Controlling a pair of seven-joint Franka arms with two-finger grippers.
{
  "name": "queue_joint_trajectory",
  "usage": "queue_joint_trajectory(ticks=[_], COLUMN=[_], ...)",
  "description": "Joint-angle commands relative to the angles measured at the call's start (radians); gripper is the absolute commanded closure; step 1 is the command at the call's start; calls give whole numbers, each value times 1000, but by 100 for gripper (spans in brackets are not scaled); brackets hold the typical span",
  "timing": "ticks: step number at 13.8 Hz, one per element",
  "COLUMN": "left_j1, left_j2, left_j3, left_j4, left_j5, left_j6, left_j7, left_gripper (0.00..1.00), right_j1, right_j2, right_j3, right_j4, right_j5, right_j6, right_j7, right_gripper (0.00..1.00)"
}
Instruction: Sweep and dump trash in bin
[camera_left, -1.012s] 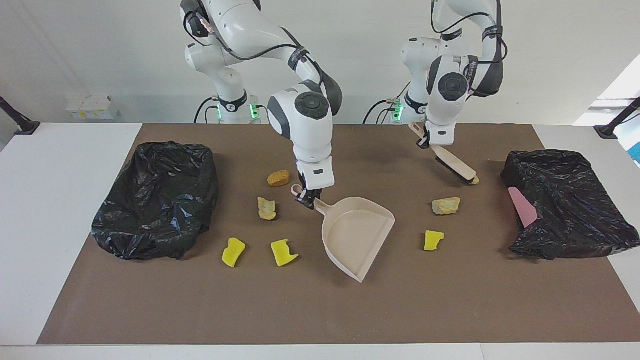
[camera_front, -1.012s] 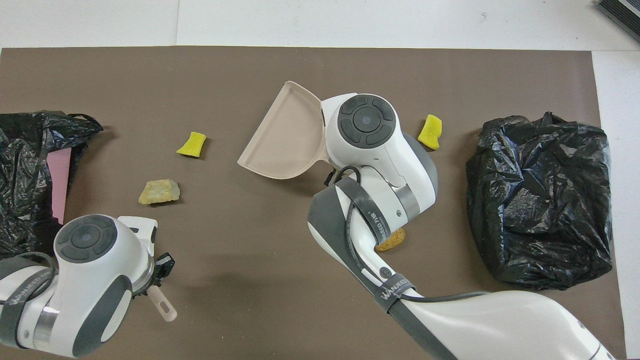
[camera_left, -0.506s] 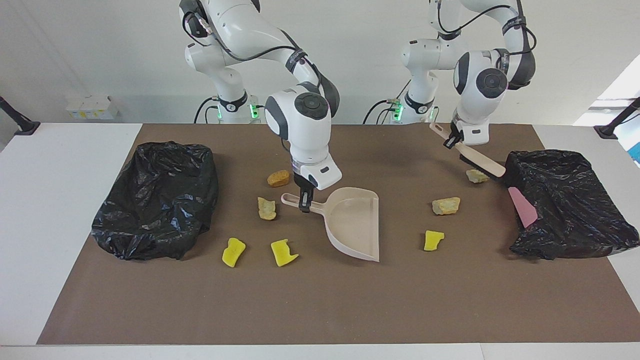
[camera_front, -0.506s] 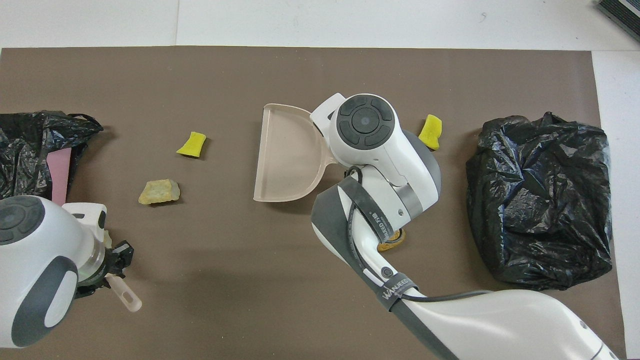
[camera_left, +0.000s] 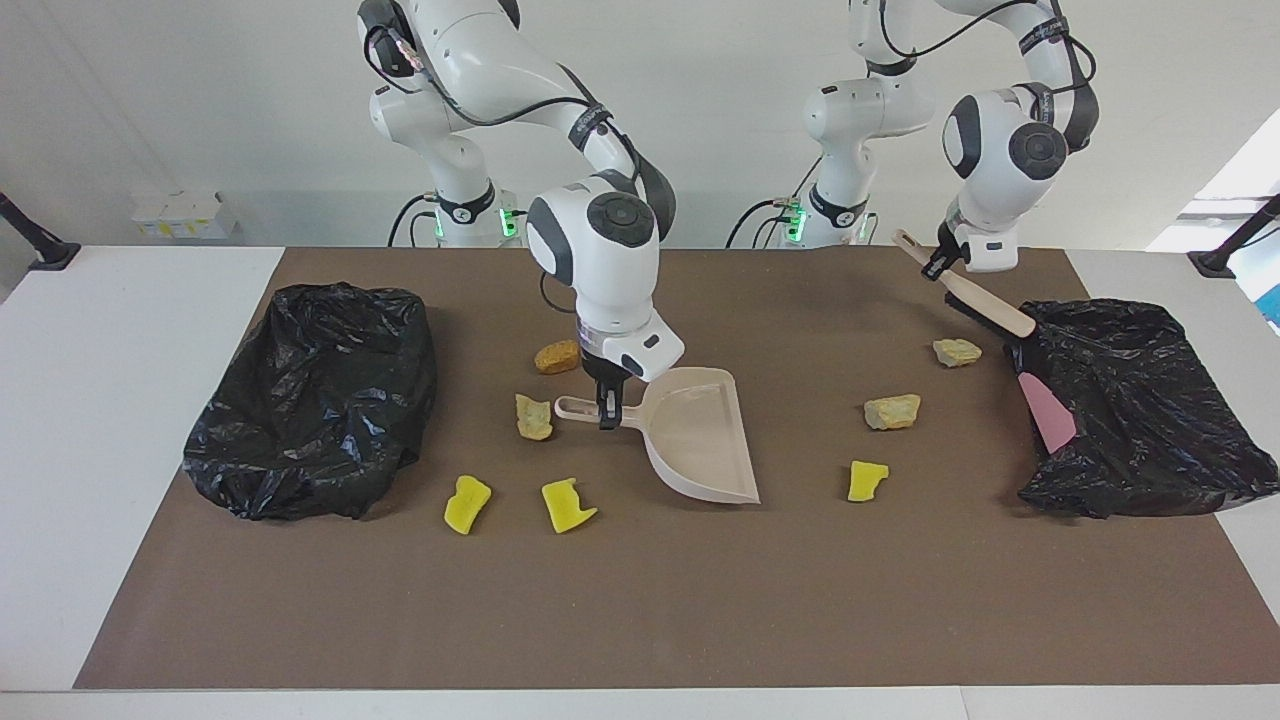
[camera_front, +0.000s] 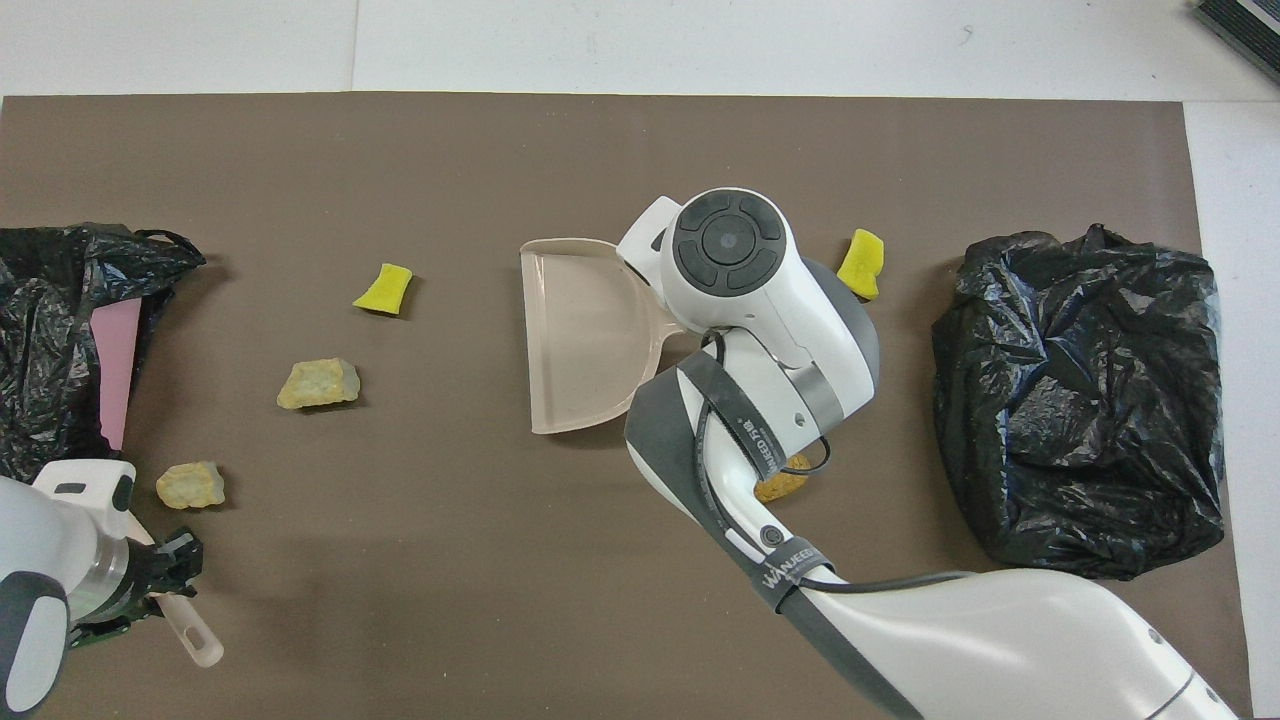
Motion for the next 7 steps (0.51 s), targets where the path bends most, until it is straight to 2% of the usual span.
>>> queue_joint_trajectory(ticks=[1, 5, 7], left_j1=[-9, -127, -155], left_j2=[-6, 63, 87], left_j3=[-8, -8, -8], left_j4=[-75, -65, -52], left_j5=[3, -9, -98], left_j6=[139, 213, 273], left_j7=[10, 12, 112], left_gripper=[100, 100, 100], right_j1=[4, 7, 7], right_j2=[10, 12, 12], right_j3=[6, 6, 6], right_j4=[-2, -23, -23], right_j5=[-43, -36, -35], right_j6=[-12, -10, -12], right_j7=[-27, -34, -23], right_gripper=[100, 100, 100])
